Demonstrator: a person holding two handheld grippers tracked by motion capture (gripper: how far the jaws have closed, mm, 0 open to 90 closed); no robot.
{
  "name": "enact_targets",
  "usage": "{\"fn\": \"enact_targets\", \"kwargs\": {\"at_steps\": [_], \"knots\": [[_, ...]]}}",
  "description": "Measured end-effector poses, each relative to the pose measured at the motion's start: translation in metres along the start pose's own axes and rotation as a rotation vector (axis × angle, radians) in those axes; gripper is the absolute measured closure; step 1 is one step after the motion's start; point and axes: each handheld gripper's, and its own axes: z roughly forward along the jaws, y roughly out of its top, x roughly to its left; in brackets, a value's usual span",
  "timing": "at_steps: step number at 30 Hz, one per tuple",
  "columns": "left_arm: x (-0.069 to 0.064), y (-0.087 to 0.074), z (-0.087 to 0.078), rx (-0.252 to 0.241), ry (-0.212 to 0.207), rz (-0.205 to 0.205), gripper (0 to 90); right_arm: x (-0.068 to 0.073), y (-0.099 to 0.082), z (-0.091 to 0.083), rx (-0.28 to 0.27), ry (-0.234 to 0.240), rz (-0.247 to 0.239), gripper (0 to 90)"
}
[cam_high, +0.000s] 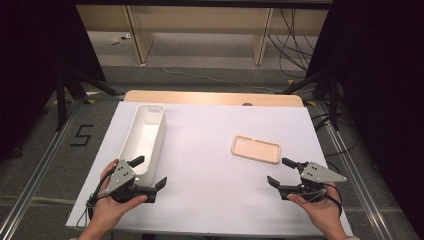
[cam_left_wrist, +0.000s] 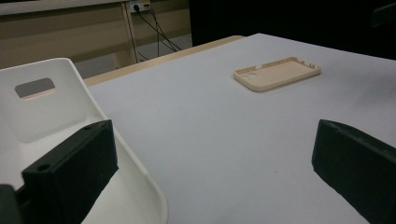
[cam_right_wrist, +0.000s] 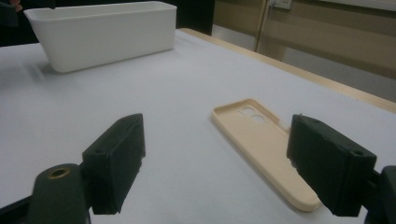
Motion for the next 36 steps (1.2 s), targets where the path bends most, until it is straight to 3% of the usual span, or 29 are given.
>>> {"fn": "enact_targets", "kwargs": {"at_steps": [4, 8, 12, 13, 14, 15, 16, 17, 18, 19, 22, 24, 26, 32, 36], "knots": [[0.000, 0.000, 0.000, -0.001, 0.003, -0.004, 0.0, -0.001, 0.000, 0.000, 0.007, -0.009, -0.018, 22.6], [0.001, 0.001, 0.001, -0.004, 0.000, -0.004, 0.0, -0.002, -0.001, 0.001, 0.008, -0.017, -0.007, 26.3], [0.001, 0.001, 0.002, -0.010, -0.013, 0.004, 0.0, -0.004, 0.001, -0.003, 0.041, -0.033, -0.019, 36.8], [0.000, 0.001, 0.001, -0.007, -0.015, 0.005, 0.0, -0.005, 0.002, -0.002, 0.024, -0.038, -0.015, 43.6], [0.000, 0.000, 0.001, -0.010, -0.012, -0.007, 0.0, -0.009, 0.005, -0.002, 0.044, -0.050, -0.029, 59.6], [0.001, 0.001, 0.000, -0.014, -0.013, -0.009, 0.0, -0.009, 0.005, -0.002, 0.044, -0.050, -0.029, 59.6], [0.001, 0.001, 0.000, -0.017, -0.013, -0.009, 0.0, -0.015, 0.008, 0.000, 0.048, -0.064, -0.041, 76.1], [0.001, 0.001, 0.001, -0.018, -0.012, -0.009, 0.0, -0.018, 0.009, 0.000, 0.074, -0.062, -0.041, 83.9], [0.001, 0.001, 0.001, -0.013, -0.013, -0.004, 0.0, -0.018, 0.009, 0.000, 0.074, -0.062, -0.041, 83.9], [0.001, 0.001, 0.002, -0.012, -0.018, 0.003, 0.0, -0.021, 0.010, 0.001, 0.097, -0.071, -0.038, 90.0], [0.000, 0.002, 0.002, -0.013, -0.015, -0.001, 0.0, -0.038, 0.013, 0.012, 0.169, -0.091, -0.017, 90.0], [0.000, 0.002, 0.003, -0.016, -0.016, -0.003, 0.0, -0.040, 0.014, 0.014, 0.175, -0.100, -0.006, 90.0], [0.000, 0.001, 0.003, -0.019, -0.019, -0.003, 0.0, -0.052, 0.015, 0.026, 0.202, -0.114, 0.017, 90.0], [0.001, 0.001, 0.002, -0.013, -0.018, -0.005, 0.0, -0.067, 0.014, 0.042, 0.276, -0.137, 0.032, 90.0], [0.001, 0.001, 0.003, -0.018, -0.024, -0.003, 0.0, -0.077, 0.008, 0.051, 0.345, -0.140, 0.086, 90.0]]}}
